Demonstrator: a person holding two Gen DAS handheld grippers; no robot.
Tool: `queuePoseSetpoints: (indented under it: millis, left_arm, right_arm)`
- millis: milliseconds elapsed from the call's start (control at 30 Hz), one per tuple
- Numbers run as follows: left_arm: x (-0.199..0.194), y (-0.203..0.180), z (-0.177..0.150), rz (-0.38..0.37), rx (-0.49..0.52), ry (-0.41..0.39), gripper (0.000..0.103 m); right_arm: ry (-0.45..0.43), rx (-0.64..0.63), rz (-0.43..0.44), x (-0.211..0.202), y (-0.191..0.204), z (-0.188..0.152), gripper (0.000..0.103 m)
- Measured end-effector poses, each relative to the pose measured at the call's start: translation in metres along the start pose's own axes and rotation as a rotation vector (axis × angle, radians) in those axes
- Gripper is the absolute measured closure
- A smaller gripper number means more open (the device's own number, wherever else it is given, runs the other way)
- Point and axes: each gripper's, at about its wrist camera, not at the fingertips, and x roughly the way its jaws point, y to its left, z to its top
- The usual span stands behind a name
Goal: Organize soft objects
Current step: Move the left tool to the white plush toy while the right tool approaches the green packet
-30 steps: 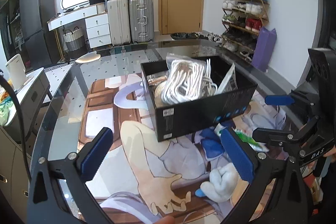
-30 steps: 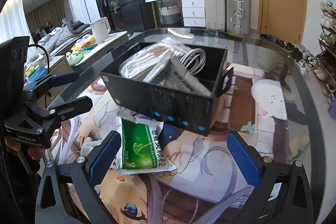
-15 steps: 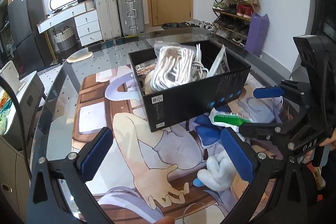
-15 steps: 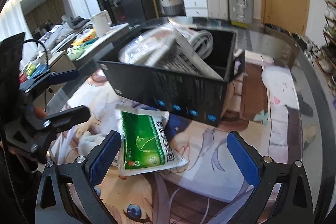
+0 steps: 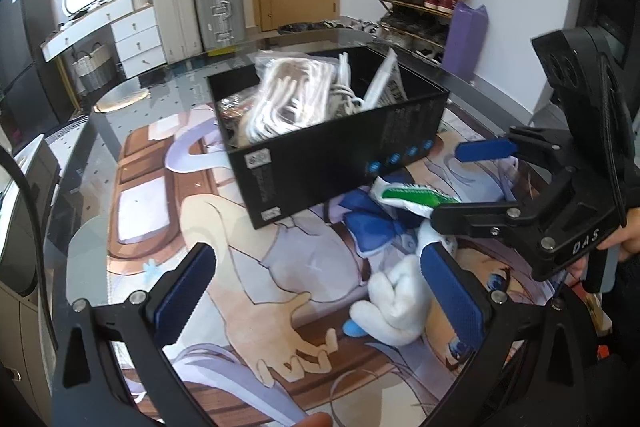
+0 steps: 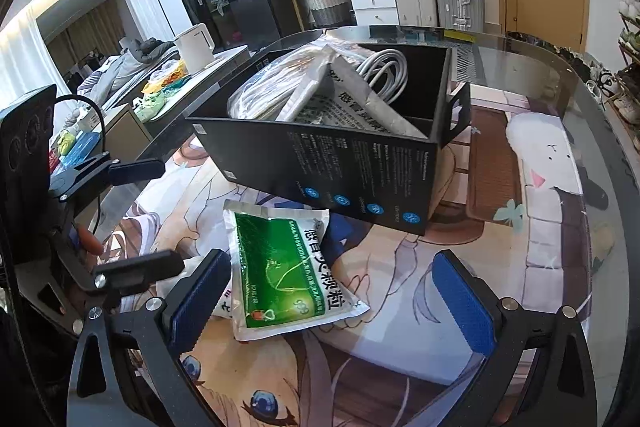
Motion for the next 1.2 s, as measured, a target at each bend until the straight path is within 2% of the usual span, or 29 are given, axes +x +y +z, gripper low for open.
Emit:
queuePoseSetpoints:
  millis: [400,467,933,1200]
  left_arm:
    - [0.009,-0.01,-0.003,-0.011,0.043,0.042,0.0]
    - [0.008,-0.009,-0.003,-0.016,0.043,0.045,0.0]
    - [0.01,-0.004,-0.004,-0.012,0.037,0.055,0.0]
    - [0.011,0.008,-0.004,0.028,0.02,0.055,0.0]
  right_arm:
    - [0.003,0.092,-0.014,0.009,-0.011,-0.002,0.003]
    - [0.005,0.077,-0.067,0.009,-0.011,-0.001,0.003]
    - [0.051,-0.009,-0.172,0.001,-0.021,-0.005,0.003]
    - [0.064,-0.061,-0.136,0.001,-0.012,-0.008,0.003]
